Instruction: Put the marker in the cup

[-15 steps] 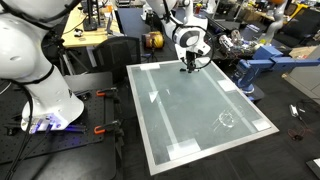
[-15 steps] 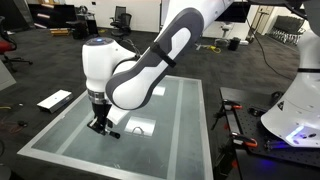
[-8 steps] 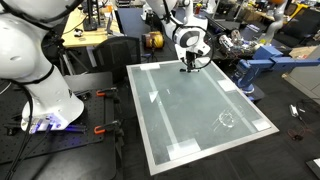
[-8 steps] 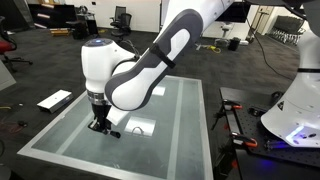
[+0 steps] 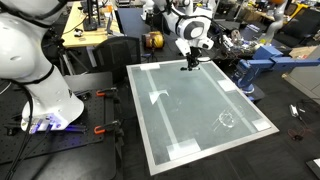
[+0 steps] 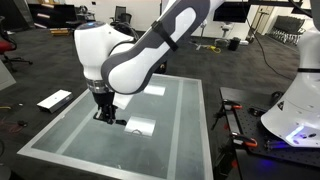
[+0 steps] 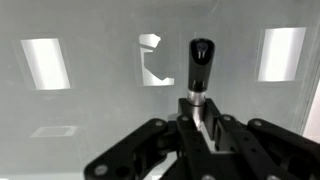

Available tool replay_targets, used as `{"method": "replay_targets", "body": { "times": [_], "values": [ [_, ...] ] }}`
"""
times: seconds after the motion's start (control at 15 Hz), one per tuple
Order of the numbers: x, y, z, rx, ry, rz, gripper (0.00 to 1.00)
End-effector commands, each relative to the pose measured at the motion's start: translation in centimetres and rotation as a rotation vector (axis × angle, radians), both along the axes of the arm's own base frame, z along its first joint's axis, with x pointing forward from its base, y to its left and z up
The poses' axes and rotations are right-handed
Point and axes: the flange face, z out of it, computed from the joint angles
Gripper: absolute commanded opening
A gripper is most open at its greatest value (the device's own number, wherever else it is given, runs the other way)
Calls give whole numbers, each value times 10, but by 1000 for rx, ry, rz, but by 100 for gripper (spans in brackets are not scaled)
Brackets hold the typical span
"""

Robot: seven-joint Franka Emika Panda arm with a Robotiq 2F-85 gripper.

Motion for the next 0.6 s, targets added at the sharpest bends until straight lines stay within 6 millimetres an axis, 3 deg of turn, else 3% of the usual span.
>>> {"method": "replay_targets", "body": {
  "times": [0.0, 0.27, 0.53],
  "values": [
    [-18, -20, 55, -38, -13, 85, 5],
    [-35, -44, 106, -25, -52, 152, 5],
    [-62, -81, 155, -46, -86, 172, 5]
  ]
}}
